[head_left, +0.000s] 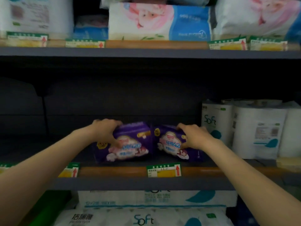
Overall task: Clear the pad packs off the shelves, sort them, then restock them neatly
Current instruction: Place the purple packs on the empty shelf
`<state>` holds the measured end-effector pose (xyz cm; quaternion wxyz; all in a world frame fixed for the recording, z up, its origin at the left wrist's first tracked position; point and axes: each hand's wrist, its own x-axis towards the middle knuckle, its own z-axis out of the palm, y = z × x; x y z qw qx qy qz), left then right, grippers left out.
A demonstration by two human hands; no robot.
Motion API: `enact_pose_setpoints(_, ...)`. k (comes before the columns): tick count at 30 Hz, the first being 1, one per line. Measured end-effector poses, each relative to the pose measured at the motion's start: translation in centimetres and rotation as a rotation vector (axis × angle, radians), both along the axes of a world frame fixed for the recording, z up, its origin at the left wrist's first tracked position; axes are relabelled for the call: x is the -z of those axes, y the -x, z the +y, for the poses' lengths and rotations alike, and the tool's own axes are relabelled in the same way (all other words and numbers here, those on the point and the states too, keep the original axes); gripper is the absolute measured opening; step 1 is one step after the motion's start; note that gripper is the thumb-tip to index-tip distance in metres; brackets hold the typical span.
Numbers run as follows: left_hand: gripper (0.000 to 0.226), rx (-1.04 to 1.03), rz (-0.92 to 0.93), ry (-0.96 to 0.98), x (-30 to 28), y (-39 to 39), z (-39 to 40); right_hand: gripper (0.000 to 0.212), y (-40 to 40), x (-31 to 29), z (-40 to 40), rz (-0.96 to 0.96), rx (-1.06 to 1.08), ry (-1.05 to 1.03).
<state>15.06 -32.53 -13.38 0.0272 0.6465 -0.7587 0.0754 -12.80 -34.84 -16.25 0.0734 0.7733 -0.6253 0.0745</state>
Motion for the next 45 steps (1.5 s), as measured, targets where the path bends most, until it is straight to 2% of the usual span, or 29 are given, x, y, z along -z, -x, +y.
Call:
enact_pose_setpoints(3, 0.066, 0.029, -0.056, -0.036, 1.1, 1.3, -1.3, 0.077, 0.3, 0.5, -0.8, -0.021, 0.003, 0.009)
enact_pose_setpoints(5, 0.069, 0.036, -0.103, -0.038, 1.3, 1.9, -2.1, 0.073, 0.7, 0.6, -1.4, -0.091, -0.016, -0.002)
enact_pose_setpoints(9, 0.07, 0.06, -0.197, -0.059, 1.7, 2.8, -3.2, 0.051, 2.1, -0.1, -4.8, -0.158, 0.028, 0.267)
enact_pose_setpoints(11, 0.07, 0.07, -0.198, -0.064, 1.8, 2.7, -3.3, 0.043, 2.6, -0.6, -7.2, -0.162, 0.0, 0.328)
enact_pose_setpoints(13, 0.07, 0.074, -0.195, -0.075, 1.8, 2.7, -3.4, 0.045, 3.2, -0.9, -9.5, -0.087, -0.011, 0.293)
enact_pose_setpoints(15, 0.068, 0.079, -0.185, -0.086, 1.9, 2.8, -3.6, 0.058, 3.7, -0.9, -11.6, 0.119, 0.134, 0.291)
enact_pose_setpoints(17, 0.067, 0.08, -0.184, -0.105, 1.8, 3.1, -3.8, 0.057, 3.8, -0.4, -12.7, 0.161, 0.2, 0.164)
enact_pose_setpoints(20, 0.068, 0.078, -0.167, -0.121, 1.7, 3.5, -4.4, 0.058, 3.2, 0.8, -13.0, 0.087, 0.035, -0.185)
enact_pose_setpoints(22, 0.068, 0.076, -0.165, -0.123, 1.7, 3.9, -4.9, 0.059, 3.1, 1.1, -12.5, 0.049, 0.028, -0.225)
enact_pose_setpoints(24, 0.068, 0.067, -0.162, -0.126, 1.7, 4.2, -5.3, 0.052, 3.0, 0.5, -11.6, -0.123, -0.03, -0.114)
enact_pose_setpoints(26, 0.07, 0.053, -0.167, -0.127, 1.7, 4.6, -5.7, 0.045, 2.6, -0.2, -9.9, -0.494, -0.15, -0.056)
enact_pose_setpoints(28, 0.07, 0.043, -0.178, -0.106, 1.8, 5.2, -6.0, 0.05, 1.5, -0.6, -7.3, -0.742, -0.324, -0.16)
enact_pose_setpoints(30, 0.069, 0.039, -0.178, -0.07, 2.0, 5.8, -6.0, 0.066, -0.9, 0.0, -5.1, -0.619, -0.42, -0.229)
enact_pose_setpoints(32, 0.068, 0.047, -0.173, -0.029, 2.3, 6.0, -5.7, 0.075, -3.3, 1.4, -4.5, -0.466, -0.448, -0.156)
enact_pose_setpoints(35, 0.067, 0.081, -0.09, 0.051, 2.7, 5.3, -5.1, 0.069, -5.5, 2.7, -4.8, -0.417, -0.428, -0.033)
enact_pose_setpoints(38, 0.063, 0.079, 0.0, 0.249, 2.9, 4.1, -3.8, 0.058, -4.5, 2.1, -4.6, -0.348, -0.399, 0.151)
enact_pose_setpoints(41, 0.048, 0.089, 0.016, 0.39, 3.3, 3.3, -2.3, 0.059, -0.2, 0.8, -4.7, -0.223, -0.263, 0.278)
enact_pose_setpoints(45, 0.04, 0.09, 0.019, 0.422, 3.9, 3.1, -0.7, 0.051, 6.5, 1.1, -6.1, 0.0, 0.146, 0.264)
